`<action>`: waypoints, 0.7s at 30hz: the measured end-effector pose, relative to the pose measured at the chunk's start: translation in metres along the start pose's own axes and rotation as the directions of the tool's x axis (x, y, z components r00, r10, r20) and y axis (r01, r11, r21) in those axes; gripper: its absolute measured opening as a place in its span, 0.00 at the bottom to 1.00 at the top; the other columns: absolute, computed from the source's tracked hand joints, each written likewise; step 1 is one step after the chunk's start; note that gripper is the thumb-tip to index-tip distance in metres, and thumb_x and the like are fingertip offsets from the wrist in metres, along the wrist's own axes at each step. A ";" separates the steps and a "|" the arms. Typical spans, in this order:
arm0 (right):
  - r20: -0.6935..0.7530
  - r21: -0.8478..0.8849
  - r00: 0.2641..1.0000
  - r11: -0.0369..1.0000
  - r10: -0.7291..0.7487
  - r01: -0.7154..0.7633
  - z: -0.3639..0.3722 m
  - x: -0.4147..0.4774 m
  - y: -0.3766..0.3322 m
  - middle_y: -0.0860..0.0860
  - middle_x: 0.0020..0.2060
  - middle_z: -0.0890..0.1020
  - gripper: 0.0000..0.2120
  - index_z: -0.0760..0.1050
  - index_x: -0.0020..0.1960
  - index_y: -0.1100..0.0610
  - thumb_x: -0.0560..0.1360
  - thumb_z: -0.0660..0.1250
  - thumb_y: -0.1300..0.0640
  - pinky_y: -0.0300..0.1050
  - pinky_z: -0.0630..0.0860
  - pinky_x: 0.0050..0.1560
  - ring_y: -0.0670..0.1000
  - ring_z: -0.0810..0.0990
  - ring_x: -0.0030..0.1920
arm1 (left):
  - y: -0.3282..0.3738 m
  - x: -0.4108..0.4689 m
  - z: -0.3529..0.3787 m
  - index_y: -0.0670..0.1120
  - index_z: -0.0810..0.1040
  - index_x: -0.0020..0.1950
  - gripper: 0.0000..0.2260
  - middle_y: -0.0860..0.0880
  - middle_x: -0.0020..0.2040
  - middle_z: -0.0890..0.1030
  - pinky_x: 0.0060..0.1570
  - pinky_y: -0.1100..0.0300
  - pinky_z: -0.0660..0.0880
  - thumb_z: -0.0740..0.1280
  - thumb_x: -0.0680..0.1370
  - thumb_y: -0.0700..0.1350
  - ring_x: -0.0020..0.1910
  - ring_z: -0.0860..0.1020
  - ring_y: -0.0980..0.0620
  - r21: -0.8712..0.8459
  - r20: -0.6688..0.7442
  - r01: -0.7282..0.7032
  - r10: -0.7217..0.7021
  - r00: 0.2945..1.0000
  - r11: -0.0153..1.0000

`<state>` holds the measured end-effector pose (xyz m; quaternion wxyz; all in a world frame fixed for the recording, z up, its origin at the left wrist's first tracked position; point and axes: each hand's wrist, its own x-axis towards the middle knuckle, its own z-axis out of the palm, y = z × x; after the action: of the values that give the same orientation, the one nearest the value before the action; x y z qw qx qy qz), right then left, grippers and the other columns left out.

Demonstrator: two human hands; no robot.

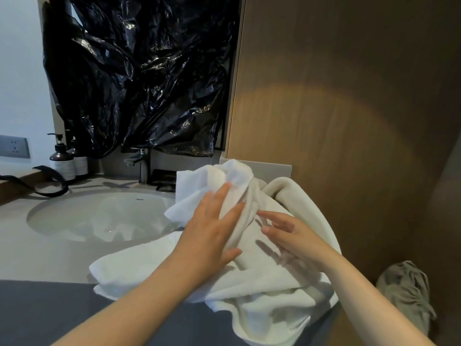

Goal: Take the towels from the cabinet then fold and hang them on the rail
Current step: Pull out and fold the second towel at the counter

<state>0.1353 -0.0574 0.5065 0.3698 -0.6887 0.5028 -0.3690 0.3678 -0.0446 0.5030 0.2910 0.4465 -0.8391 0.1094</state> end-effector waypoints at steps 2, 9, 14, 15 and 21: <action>0.006 0.064 1.000 0.998 -0.004 0.004 -0.002 -0.003 0.001 0.33 0.63 0.74 0.24 0.74 0.64 0.35 0.68 0.69 0.38 0.41 0.74 0.64 0.39 0.72 0.66 | -0.005 0.009 0.006 0.55 0.52 0.78 0.38 0.50 0.79 0.41 0.66 0.52 0.68 0.69 0.74 0.55 0.72 0.62 0.42 0.034 0.098 0.116 -0.118 0.988 0.993; 0.005 -0.043 0.999 0.998 -0.039 0.039 0.016 0.000 0.003 0.26 0.61 0.68 0.29 0.69 0.67 0.31 0.67 0.69 0.33 0.21 0.71 0.41 0.32 0.67 0.58 | -0.034 0.032 -0.014 0.42 0.78 0.45 0.02 0.48 0.41 0.79 0.37 0.61 0.67 0.67 0.73 0.39 0.43 0.76 0.48 -0.332 -0.014 0.256 -0.276 0.961 0.908; 0.045 -0.053 0.997 0.996 -0.070 0.072 0.028 0.014 0.011 0.31 0.70 0.64 0.31 0.66 0.72 0.37 0.71 0.71 0.38 0.22 0.72 0.44 0.37 0.67 0.67 | -0.042 0.046 -0.066 0.45 0.81 0.44 0.04 0.55 0.39 0.80 0.38 0.71 0.68 0.70 0.72 0.39 0.39 0.76 0.60 -0.485 -0.383 0.182 -0.395 0.835 0.855; 0.054 -0.041 0.996 0.997 -0.068 0.071 0.032 0.018 0.013 0.31 0.70 0.64 0.31 0.67 0.72 0.39 0.72 0.72 0.40 0.24 0.73 0.48 0.37 0.68 0.67 | -0.043 0.049 -0.078 0.47 0.81 0.44 0.04 0.57 0.39 0.80 0.38 0.73 0.68 0.70 0.72 0.40 0.39 0.76 0.63 -0.516 -0.436 0.142 -0.401 0.806 0.845; -0.028 -0.046 0.994 0.994 -0.102 0.101 0.060 0.060 0.005 0.36 0.65 0.74 0.28 0.65 0.74 0.46 0.77 0.70 0.51 0.45 0.79 0.46 0.50 0.80 0.55 | -0.037 0.063 -0.100 0.45 0.79 0.45 0.06 0.58 0.41 0.78 0.42 0.75 0.67 0.69 0.70 0.37 0.41 0.74 0.61 -0.411 -0.499 0.003 -0.227 0.836 0.912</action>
<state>0.1991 -0.1080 0.4831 0.3274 -0.7157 0.4809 -0.3864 0.4096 -0.0649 0.6175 0.6035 0.3807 -0.6994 0.0408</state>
